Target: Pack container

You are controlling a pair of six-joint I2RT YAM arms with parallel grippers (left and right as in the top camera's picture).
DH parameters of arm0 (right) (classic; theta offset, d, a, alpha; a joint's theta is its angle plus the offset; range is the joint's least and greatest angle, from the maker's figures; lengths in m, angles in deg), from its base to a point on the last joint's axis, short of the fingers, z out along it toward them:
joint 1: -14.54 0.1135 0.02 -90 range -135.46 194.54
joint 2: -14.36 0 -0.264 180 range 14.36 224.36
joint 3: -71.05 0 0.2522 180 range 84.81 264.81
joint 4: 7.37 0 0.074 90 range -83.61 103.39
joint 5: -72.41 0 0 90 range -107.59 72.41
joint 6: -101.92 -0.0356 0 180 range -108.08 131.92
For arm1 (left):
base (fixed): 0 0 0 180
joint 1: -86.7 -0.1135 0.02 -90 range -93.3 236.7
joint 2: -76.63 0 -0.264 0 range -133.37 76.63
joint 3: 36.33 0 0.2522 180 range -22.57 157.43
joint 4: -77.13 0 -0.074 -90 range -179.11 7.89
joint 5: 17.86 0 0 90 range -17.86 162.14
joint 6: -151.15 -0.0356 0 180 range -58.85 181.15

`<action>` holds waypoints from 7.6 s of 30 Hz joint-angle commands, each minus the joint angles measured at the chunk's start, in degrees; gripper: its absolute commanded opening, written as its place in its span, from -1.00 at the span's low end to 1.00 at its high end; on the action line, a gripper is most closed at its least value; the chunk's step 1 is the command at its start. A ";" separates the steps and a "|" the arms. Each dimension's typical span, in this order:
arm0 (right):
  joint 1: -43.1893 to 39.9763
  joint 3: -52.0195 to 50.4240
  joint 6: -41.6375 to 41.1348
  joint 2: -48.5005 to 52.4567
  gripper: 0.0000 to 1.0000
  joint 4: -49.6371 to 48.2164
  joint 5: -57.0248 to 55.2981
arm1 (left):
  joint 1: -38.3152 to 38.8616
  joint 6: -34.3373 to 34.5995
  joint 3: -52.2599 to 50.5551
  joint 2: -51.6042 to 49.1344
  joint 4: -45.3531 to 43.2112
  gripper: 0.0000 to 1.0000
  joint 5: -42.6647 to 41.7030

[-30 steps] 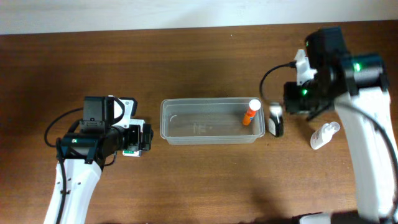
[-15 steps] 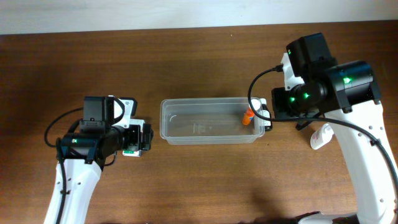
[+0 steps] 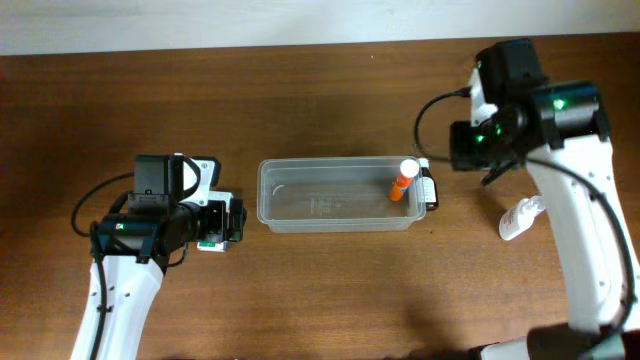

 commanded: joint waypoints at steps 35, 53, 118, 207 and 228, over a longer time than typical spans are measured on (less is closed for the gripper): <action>-3.96 -19.06 11.56 21.05 -0.03 -18.36 19.47 | -0.09 0.20 0.90 -0.31 0.28 0.99 0.72; -3.98 -19.06 14.97 21.07 0.01 -19.21 25.88 | -0.11 0.20 0.90 -0.31 0.26 0.99 0.72; -3.91 -27.43 5.27 21.51 0.26 -31.67 7.76 | -0.09 0.20 0.90 -0.31 0.22 0.99 0.72; 24.57 -19.52 22.01 13.00 0.19 -17.73 3.45 | -0.11 0.20 0.90 -0.31 -0.17 0.99 0.72; 12.09 -0.50 1.25 -1.86 0.50 -9.18 -0.11 | -0.11 0.20 0.90 -1.22 -0.22 0.99 0.72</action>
